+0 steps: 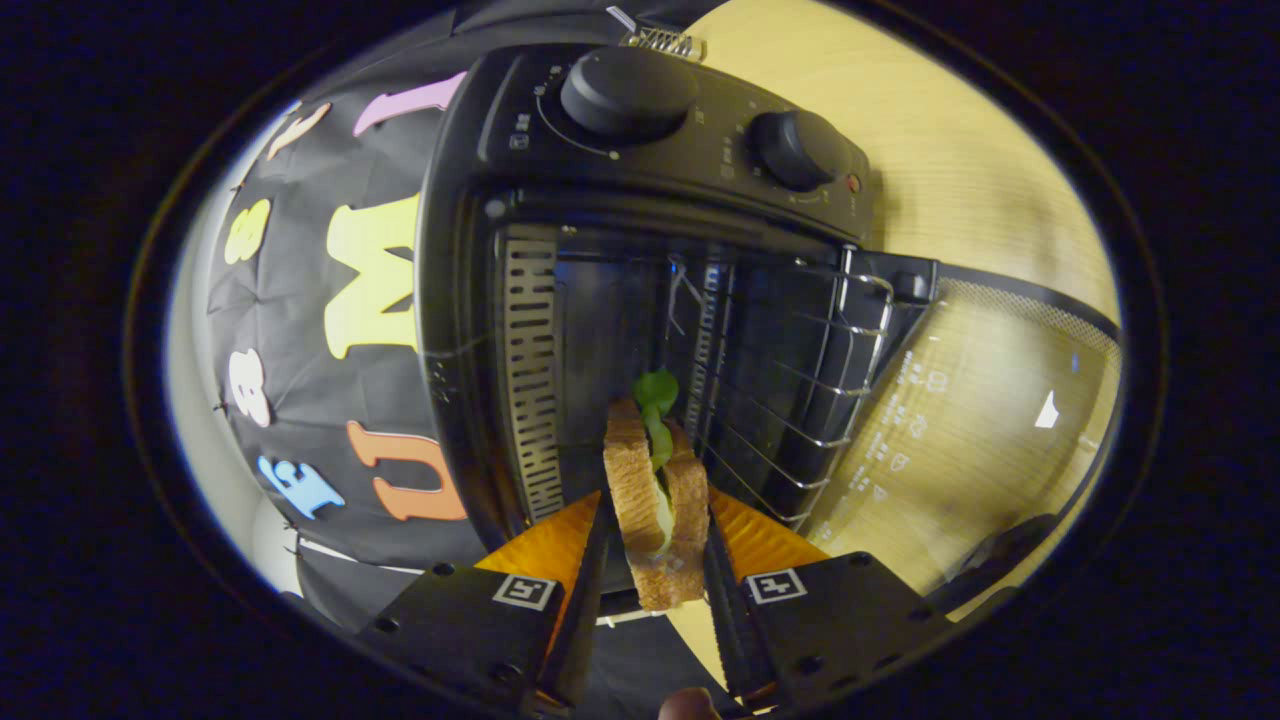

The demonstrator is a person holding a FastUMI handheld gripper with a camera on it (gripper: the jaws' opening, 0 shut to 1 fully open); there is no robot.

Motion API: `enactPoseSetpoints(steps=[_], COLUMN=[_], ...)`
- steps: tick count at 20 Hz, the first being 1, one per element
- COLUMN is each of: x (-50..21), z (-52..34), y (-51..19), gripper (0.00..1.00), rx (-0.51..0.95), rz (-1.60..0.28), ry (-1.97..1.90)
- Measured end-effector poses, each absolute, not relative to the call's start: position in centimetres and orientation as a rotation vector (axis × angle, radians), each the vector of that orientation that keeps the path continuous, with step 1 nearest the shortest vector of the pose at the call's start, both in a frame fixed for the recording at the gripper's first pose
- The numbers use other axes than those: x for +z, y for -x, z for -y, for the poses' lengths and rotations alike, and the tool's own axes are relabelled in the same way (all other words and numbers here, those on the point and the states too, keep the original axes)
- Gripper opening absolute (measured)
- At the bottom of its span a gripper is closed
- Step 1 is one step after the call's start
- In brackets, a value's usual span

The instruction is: Open the toaster oven, put the food inside, and close the toaster oven door.

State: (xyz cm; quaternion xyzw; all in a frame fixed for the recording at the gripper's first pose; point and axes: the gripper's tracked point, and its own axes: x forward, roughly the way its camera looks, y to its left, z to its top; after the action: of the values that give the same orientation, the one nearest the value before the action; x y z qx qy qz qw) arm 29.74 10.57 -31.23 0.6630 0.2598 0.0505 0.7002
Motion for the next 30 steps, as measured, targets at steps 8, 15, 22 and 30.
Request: enactPoseSetpoints(steps=[8,15,22,30], x=[-29.3,-30.6,-29.0,-29.0], z=[-11.5,-11.2,-11.1,-9.0], y=[-26.3,-23.3,-19.5,-11.3], gripper=[0.84,0.87,0.89,0.90], rx=[0.148,0.117,0.166,0.305], rz=[-0.692,-0.813,-0.865,-0.901], ry=[-1.248,-1.147,-1.003,-0.446])
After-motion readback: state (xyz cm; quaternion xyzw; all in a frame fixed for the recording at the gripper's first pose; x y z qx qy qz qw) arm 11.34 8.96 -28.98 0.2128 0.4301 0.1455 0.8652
